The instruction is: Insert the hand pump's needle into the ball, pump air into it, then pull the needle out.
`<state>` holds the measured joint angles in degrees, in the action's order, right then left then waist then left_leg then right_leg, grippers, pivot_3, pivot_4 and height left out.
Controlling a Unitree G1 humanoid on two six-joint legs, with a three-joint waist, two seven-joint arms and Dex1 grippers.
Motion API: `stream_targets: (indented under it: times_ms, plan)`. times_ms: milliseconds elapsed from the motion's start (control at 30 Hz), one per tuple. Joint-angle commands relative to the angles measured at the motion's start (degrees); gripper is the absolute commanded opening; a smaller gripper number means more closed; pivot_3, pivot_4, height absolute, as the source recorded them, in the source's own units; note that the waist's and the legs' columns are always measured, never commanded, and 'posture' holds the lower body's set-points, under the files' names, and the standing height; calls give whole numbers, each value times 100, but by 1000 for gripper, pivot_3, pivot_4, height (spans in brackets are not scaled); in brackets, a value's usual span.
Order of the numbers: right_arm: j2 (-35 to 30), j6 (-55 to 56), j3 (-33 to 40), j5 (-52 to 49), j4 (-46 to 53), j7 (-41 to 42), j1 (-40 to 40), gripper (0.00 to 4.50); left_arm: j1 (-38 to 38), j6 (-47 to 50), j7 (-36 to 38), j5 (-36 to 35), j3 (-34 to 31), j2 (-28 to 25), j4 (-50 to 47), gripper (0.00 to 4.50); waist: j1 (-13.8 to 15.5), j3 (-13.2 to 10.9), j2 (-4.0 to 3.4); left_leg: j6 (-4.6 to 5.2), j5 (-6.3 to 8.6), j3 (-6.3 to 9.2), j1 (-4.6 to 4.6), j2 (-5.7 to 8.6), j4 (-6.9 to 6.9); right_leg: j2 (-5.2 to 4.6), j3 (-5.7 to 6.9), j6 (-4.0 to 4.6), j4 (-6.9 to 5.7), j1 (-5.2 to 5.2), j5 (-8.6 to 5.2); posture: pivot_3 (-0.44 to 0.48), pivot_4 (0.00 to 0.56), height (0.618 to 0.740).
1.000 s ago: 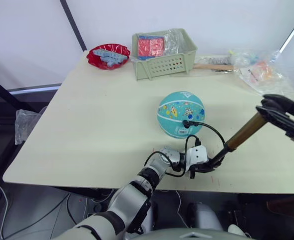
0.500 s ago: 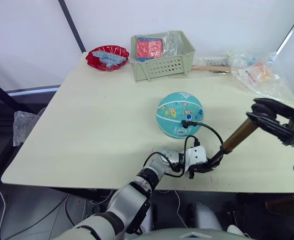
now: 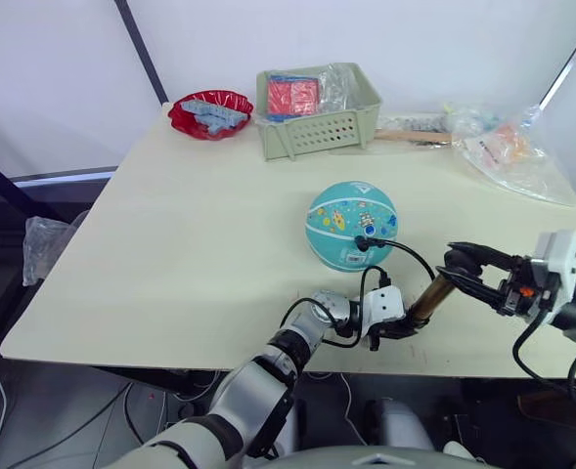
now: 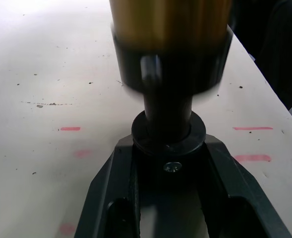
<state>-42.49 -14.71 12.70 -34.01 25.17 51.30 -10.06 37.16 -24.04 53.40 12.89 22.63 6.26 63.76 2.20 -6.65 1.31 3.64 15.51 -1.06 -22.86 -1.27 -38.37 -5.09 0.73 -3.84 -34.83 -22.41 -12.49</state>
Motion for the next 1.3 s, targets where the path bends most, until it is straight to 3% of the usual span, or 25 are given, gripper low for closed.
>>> stream_targets:
  times_ms: [33,333,667,967,1100,1300]
  plan:
    - [34,-150,-203,134,-184,109,-230,1646,-249,281,70,207,163,-70,385,1034,-1,2,-3,0,0,0,0,0,0,0,0,0,1,0,0,0,150,738]
    - [-120,-321,584,-592,250,158,45,1646,-268,260,82,224,174,-88,372,1034,11,-20,-25,0,0,-1,-6,3,0,-4,0,-1,2,-2,0,0,150,738]
    - [-731,-1180,2112,-2381,566,-52,985,1646,-231,242,112,235,196,-113,413,1034,13,-64,-51,0,0,-3,-27,11,-4,-9,-2,-3,1,-15,2,0,150,738]
    - [-1082,-1685,2764,-3228,451,-251,1518,1646,-259,243,102,244,216,-89,401,1034,12,-68,-52,0,0,-5,-30,10,-5,-11,-4,-3,1,-17,3,0,150,738]
    - [-1065,-1775,2581,-3127,510,-206,1424,1646,-279,258,95,237,215,-64,394,1034,13,-68,-52,1,0,-5,-31,11,-5,-13,-4,-3,1,-18,3,0,150,738]
    - [-664,-1048,1420,-1373,343,78,583,1646,-254,267,88,224,193,-60,407,1034,0,-40,-22,1,0,-4,-21,10,-4,-9,-3,-3,2,-15,2,0,150,738]
